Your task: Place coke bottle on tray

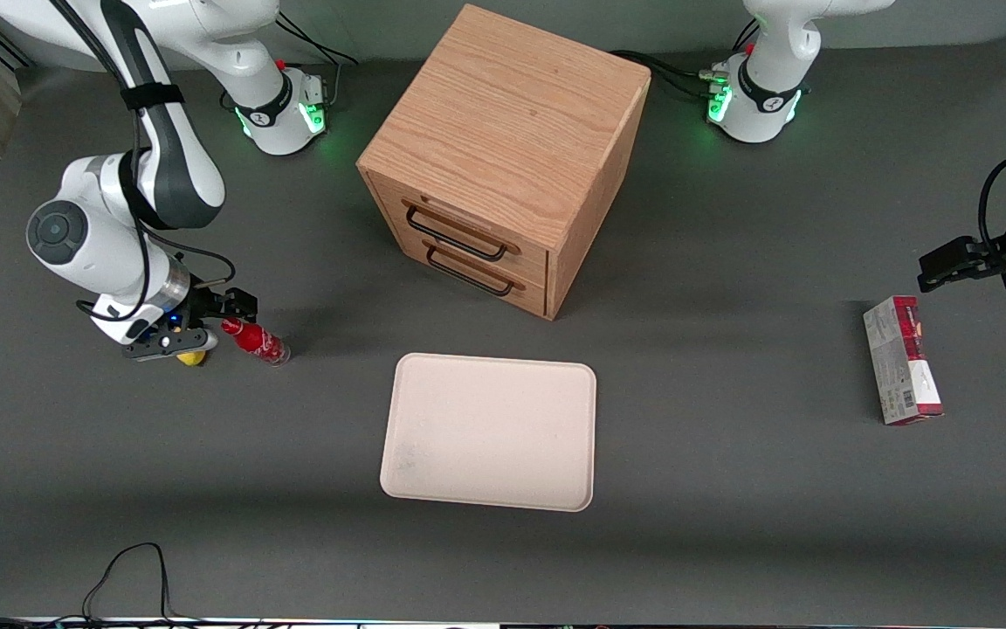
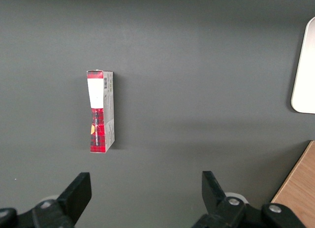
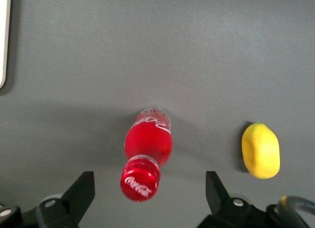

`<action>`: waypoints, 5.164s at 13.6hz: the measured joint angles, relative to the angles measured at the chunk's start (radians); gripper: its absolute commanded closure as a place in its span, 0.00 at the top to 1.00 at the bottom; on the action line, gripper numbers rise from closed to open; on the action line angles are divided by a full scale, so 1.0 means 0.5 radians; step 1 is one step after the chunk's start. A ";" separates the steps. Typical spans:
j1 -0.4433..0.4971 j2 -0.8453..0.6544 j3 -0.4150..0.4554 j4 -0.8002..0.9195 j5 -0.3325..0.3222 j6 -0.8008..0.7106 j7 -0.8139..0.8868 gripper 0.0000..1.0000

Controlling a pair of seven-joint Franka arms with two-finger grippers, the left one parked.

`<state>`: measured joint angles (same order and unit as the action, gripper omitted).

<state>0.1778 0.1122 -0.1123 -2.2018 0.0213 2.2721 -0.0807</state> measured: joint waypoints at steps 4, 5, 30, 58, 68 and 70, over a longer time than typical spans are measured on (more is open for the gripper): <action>0.000 0.003 0.000 0.012 0.022 0.002 0.001 0.77; 0.000 0.003 0.000 0.012 0.025 0.002 0.002 0.27; 0.002 0.555 0.012 2.191 0.089 -1.991 0.413 0.00; 0.368 1.667 0.365 2.636 -0.122 -0.695 2.027 1.00; 0.375 1.667 0.365 2.668 -0.130 -0.696 2.052 1.00; 0.375 1.662 0.361 2.693 -0.133 -0.734 2.052 1.00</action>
<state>0.3650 0.9432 0.0684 -0.8550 -0.0455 1.9053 0.9454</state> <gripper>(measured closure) 0.000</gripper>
